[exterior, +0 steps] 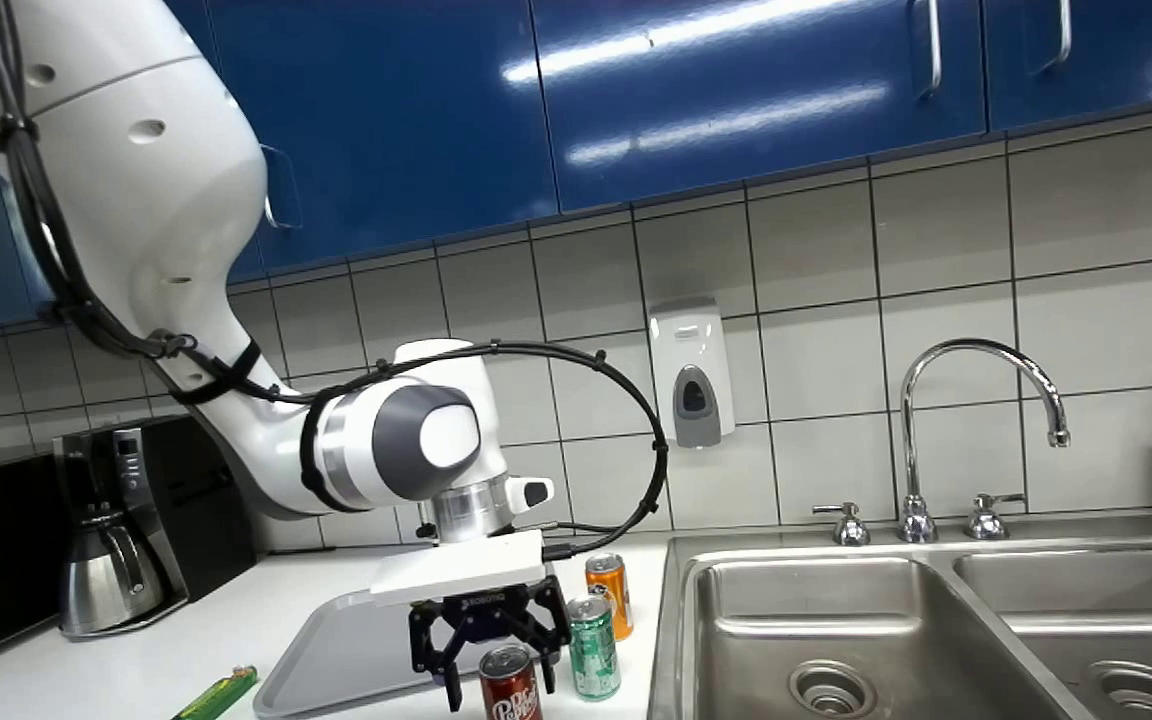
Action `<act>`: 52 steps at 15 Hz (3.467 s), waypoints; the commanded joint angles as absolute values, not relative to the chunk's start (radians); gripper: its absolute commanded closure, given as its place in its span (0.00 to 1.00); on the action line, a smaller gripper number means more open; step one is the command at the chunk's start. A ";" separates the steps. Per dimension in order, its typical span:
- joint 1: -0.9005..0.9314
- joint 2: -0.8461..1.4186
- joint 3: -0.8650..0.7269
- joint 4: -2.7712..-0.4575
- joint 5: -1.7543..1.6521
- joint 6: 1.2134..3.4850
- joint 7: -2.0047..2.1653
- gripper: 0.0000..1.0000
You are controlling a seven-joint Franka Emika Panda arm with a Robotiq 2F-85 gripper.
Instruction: Put the cans on the tray
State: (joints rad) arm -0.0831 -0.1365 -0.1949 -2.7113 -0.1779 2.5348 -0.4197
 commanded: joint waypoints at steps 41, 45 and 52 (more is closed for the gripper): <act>-0.067 -0.027 -0.095 -2.529 -0.070 2.571 -0.501 0.60; -0.040 -0.018 -0.069 -2.495 -0.064 2.562 -0.497 0.60; 0.020 -0.013 -0.009 -2.440 -0.074 2.538 -0.478 0.60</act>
State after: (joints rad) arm 0.0058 -0.0049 -0.0384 -2.4815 -0.0933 2.5869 -0.4616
